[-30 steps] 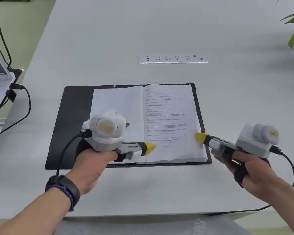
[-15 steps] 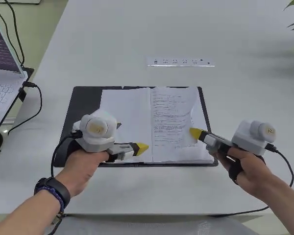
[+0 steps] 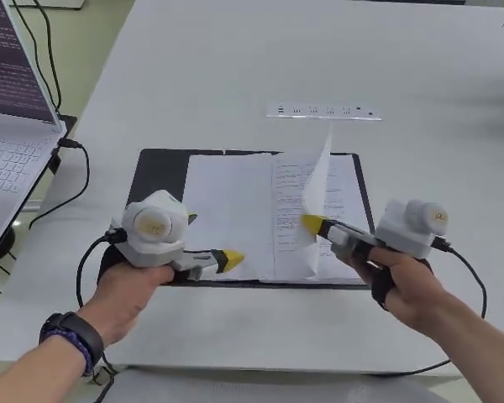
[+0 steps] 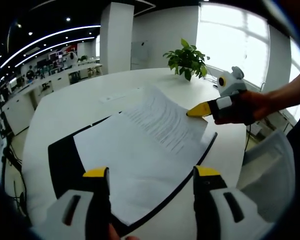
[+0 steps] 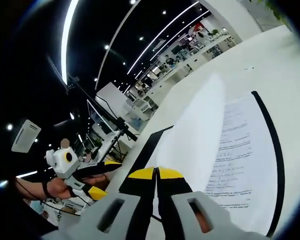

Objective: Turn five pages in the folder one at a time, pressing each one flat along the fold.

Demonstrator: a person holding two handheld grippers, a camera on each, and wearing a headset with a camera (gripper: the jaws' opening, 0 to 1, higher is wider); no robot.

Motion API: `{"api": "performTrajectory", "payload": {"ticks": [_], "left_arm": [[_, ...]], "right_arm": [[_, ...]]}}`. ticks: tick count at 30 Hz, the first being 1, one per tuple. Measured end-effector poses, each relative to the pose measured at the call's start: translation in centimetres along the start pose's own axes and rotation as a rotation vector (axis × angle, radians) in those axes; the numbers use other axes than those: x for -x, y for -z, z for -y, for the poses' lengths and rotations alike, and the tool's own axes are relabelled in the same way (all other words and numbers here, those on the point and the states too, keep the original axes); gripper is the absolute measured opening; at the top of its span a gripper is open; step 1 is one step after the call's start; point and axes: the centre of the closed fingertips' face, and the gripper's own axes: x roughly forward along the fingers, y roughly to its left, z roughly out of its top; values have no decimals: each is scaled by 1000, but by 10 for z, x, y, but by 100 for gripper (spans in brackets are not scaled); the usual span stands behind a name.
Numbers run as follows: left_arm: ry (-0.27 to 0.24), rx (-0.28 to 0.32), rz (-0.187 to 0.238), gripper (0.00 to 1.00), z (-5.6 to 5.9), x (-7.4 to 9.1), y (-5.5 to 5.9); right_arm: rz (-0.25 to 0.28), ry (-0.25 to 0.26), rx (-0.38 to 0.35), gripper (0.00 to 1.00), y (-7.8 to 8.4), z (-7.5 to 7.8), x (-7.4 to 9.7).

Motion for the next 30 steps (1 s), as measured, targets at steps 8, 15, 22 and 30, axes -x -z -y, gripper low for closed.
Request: {"api": "performTrajectory", "payload": {"ticks": [8,15,22,30], "left_arm": [[-14,5,7,67,-9,13,2],[-34,12,14,67,-15,26,5],[-48,26,8,67,-20,34,16],[-71,46,12,66,-27,45,22]], "right_arm": [[-37,-50,18,0,11,-26,-23],[-77,-88,27,0,20,-43,-42],[-107,-115,36,0,25,-55,-59],[-142,-131,32,0,38,-65,-73]]}}
